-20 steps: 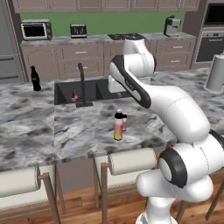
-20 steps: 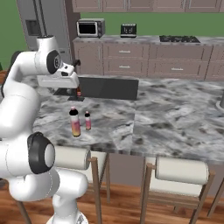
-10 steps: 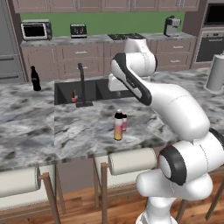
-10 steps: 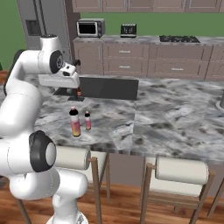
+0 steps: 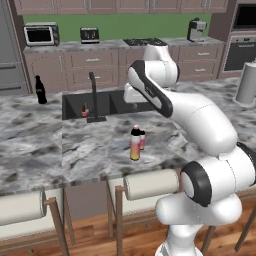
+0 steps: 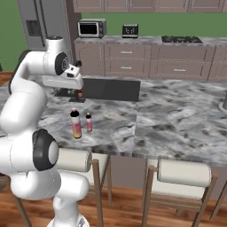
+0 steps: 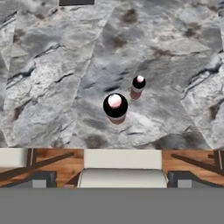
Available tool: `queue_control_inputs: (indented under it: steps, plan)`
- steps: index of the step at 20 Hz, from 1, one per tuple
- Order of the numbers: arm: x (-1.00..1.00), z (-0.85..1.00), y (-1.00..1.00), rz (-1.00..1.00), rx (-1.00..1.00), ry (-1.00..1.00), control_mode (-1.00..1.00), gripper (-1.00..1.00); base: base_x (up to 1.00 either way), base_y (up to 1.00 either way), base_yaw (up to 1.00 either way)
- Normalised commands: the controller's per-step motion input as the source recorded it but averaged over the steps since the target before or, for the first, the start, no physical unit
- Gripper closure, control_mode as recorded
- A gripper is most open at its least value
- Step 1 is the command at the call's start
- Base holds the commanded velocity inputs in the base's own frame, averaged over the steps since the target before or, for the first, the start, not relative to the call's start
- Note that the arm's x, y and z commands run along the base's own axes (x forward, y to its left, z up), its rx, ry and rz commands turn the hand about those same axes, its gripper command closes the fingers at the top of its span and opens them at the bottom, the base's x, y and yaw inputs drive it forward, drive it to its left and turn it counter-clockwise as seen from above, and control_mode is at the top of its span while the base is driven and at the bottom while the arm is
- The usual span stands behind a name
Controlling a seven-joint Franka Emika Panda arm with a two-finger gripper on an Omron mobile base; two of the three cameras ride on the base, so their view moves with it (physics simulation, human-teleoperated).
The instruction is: Place the large bottle from the dining counter next to the other large bottle outside the sink, and place the small bottle from the dining counter next to the other small bottle inside the sink.
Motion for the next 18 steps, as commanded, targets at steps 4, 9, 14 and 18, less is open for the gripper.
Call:
queue_control_inputs:
  steps: [4,9,14,18]
  plan:
    - [0.23,-0.02,-0.02,0.0,0.0,0.0,-1.0,-1.0,0.0,0.0,0.0]
    - [0.24,-0.07,0.0,0.0,0.0,0.0,-1.0,-1.0,0.0,0.0,0.0]
    - [0.32,-0.18,0.0,0.0,0.0,0.0,-1.0,-1.0,0.0,0.0,0.0]
    - [0.25,-0.26,0.0,0.0,0.0,0.0,-1.0,-1.0,0.0,0.0,0.0]
